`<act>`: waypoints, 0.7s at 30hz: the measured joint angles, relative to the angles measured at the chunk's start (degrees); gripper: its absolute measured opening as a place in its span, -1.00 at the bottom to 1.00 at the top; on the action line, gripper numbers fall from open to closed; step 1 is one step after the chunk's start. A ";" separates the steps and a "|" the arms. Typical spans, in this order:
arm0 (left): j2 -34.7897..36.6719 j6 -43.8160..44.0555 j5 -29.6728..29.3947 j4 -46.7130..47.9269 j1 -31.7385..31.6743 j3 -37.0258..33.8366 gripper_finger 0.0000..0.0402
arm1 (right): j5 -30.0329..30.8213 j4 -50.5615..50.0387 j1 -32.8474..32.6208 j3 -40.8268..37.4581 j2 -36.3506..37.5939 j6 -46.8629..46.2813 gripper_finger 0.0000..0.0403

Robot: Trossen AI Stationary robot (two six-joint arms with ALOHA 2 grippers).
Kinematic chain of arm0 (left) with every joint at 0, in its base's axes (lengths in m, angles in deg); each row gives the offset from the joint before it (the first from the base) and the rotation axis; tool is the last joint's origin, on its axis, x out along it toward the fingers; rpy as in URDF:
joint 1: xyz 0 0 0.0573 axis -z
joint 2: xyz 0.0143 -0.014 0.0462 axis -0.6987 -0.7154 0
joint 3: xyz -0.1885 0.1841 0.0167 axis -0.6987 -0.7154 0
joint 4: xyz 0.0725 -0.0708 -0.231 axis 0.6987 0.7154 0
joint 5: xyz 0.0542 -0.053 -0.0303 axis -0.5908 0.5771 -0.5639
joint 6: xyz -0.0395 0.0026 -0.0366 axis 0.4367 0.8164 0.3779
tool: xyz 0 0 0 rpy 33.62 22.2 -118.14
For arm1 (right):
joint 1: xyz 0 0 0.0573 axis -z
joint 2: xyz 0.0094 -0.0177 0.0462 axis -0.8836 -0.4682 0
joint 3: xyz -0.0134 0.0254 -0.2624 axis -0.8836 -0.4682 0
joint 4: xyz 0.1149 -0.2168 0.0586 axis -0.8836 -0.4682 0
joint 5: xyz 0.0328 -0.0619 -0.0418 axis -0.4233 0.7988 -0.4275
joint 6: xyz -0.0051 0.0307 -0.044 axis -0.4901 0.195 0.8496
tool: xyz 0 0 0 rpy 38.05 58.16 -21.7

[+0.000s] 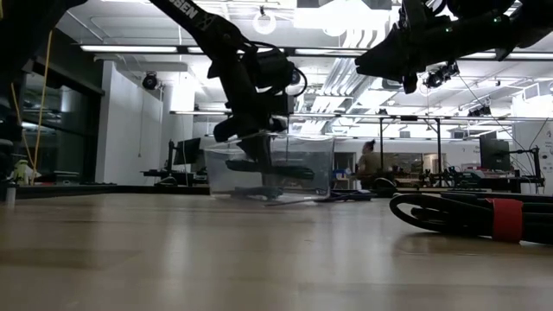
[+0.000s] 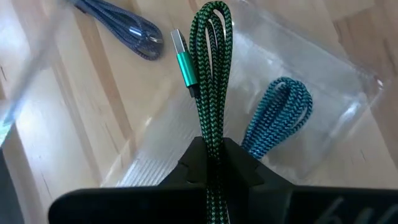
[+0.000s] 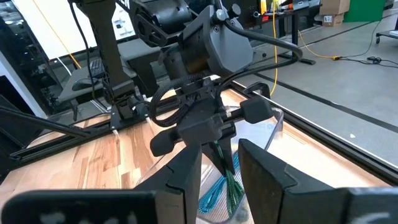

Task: Pick and place USB-C Cables
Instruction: Put the green charger cable into the transparent bin

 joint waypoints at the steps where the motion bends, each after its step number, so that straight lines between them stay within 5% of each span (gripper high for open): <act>1: -0.05 -0.06 -0.12 0.12 0.00 -0.04 -1.00 | 0.00 -0.01 0.00 0.00 -0.01 0.01 -0.51; 21: -0.33 0.83 -2.67 0.16 0.46 -0.20 -0.99 | 0.02 -0.02 0.00 0.00 0.01 0.02 -0.51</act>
